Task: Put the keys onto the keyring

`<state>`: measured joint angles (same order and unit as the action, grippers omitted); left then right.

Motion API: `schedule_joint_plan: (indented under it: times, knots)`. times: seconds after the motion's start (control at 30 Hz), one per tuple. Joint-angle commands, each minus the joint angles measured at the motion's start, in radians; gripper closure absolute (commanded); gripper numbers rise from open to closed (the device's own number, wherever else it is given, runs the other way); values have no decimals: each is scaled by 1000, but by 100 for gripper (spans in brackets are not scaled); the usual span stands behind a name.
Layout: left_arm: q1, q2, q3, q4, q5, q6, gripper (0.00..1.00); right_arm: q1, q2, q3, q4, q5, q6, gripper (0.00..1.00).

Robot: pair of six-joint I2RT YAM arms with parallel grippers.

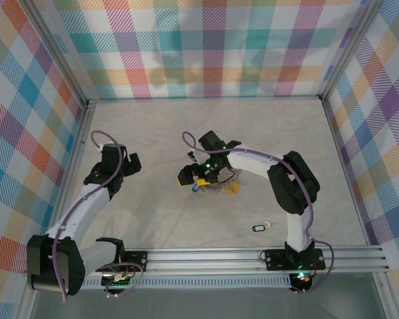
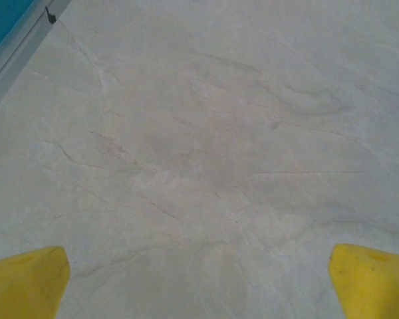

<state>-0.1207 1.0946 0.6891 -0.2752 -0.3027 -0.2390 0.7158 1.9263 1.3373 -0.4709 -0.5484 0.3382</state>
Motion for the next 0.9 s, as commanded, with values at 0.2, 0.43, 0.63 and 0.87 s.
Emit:
schedule_joint_plan:
  times: [0.2, 0.43, 0.63, 0.87]
  knots:
    - [-29, -77, -54, 152, 137, 52, 0, -20, -352, -210, -272, 477, -46, 0]
    - [-66, -23, -27, 171, 229, 83, 0, -130, -533, -320, -588, 752, 452, 2]
    - [-88, 24, -6, 150, 185, 71, 0, -427, -702, -479, -626, 472, 582, 15]
    - [-98, 28, -2, 136, 178, 75, 0, -498, -737, -657, -508, 213, 631, 44]
